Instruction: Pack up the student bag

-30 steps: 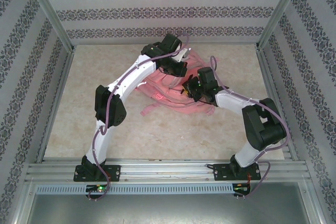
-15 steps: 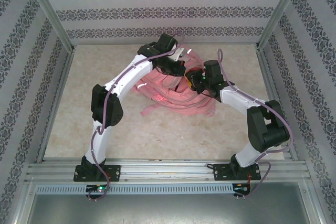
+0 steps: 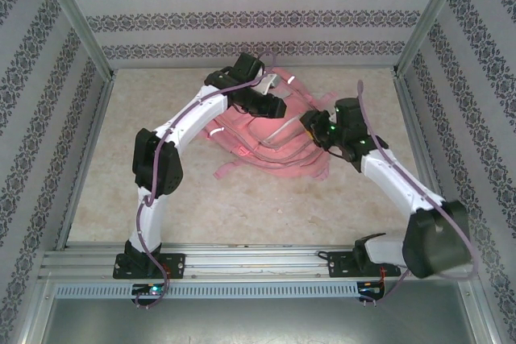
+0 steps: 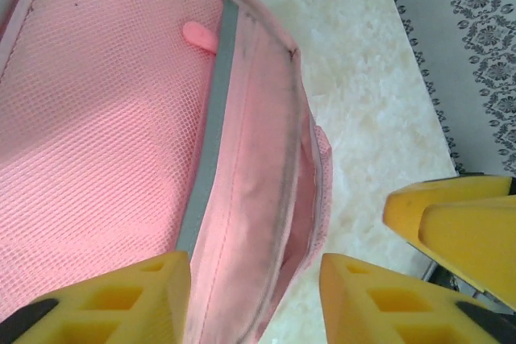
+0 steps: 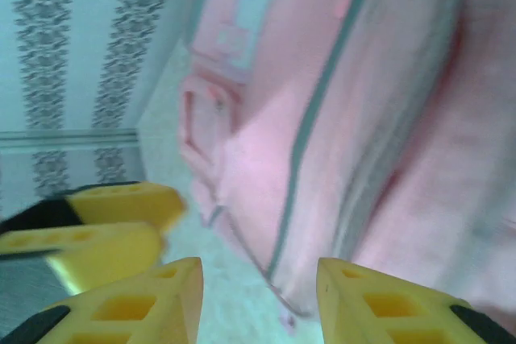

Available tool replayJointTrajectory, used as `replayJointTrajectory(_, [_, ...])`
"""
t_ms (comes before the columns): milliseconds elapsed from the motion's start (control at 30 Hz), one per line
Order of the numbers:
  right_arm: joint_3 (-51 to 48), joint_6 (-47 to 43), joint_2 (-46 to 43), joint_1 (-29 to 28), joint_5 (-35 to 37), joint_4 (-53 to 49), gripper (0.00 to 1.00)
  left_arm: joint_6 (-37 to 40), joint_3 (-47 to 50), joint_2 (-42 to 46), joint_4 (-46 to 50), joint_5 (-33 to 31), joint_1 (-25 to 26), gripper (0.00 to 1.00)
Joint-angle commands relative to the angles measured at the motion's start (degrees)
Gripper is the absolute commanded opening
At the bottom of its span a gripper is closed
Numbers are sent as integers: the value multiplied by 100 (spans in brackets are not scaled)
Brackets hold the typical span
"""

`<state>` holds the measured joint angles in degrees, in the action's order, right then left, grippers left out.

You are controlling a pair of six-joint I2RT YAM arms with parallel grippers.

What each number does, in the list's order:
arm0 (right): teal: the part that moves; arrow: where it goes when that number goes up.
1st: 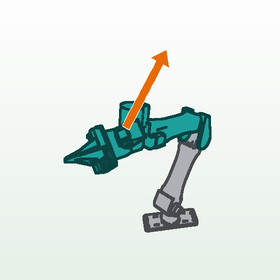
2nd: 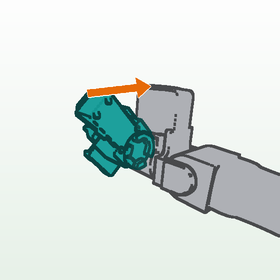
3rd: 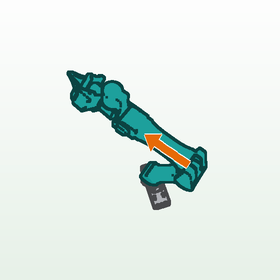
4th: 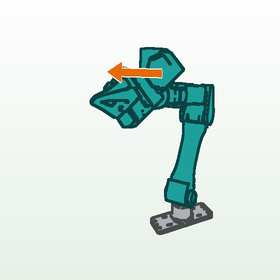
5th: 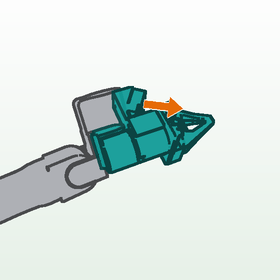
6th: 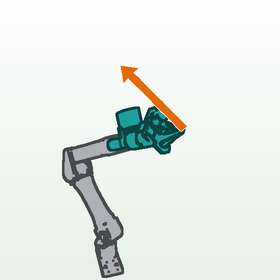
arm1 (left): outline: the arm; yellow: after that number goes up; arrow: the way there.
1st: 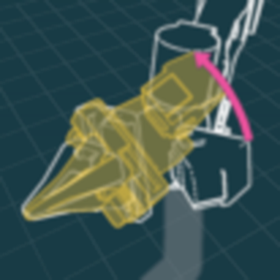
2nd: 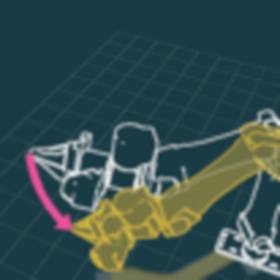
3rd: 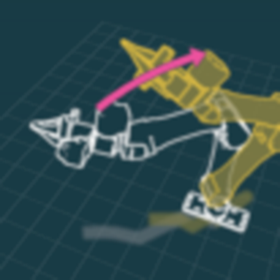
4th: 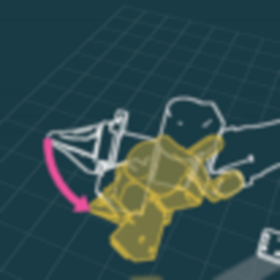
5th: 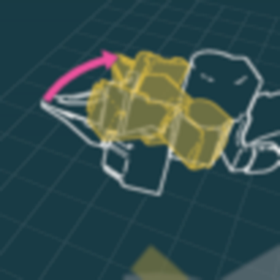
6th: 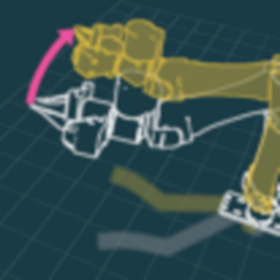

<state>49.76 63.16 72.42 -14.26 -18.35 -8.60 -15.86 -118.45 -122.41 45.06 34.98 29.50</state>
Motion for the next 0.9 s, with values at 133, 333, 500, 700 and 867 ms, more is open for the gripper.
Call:
replayJointTrajectory(133, [-716,-1634,-1142,335,872,-2130,43,1583,-442,28,1334,-1102,-100,50])
replayJointTrajectory(333, [-809,-2036,-817,368,-155,-1500,43,1770,-1012,-913,1709,-1517,-124,54])
replayJointTrajectory(500, [-795,-2080,-57,402,-134,-942,28,1655,-1090,-1391,1503,-2319,-127,53])
replayJointTrajectory(700, [-613,-2390,1115,432,-453,-218,23,1555,-270,-1274,1529,-2422,-145,53])
replayJointTrajectory(867, [-308,-2731,1760,495,-466,-86,21,1207,1574,-331,1067,-2082,-146,53])
